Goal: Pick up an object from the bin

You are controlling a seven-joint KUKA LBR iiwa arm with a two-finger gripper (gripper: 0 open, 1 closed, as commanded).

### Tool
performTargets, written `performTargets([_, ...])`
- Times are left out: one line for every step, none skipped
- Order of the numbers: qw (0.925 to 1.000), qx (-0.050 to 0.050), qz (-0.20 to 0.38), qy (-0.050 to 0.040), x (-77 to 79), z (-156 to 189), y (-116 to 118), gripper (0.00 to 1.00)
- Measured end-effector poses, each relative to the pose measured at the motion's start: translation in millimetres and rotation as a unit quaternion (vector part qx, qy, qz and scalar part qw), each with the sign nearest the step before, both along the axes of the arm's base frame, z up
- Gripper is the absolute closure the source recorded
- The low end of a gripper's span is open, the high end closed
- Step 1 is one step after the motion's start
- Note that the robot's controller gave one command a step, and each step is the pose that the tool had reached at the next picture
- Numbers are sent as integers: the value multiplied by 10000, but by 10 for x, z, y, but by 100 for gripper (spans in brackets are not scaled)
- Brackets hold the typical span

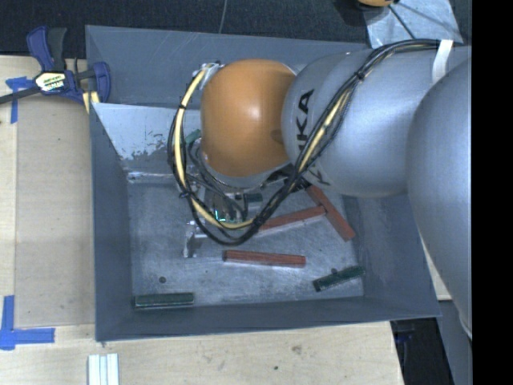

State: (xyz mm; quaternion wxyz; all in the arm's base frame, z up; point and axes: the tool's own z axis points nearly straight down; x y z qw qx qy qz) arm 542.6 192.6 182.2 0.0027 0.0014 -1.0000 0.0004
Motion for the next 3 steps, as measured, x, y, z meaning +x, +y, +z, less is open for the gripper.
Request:
performTargets([10000, 10, -16, -39, 21, 42, -8, 0])
performTargets([9990, 8, 447, -53, -276, -762, -682, 0])
performTargets([9948, 1, 1013, -35, -437, -1020, -242, 0])
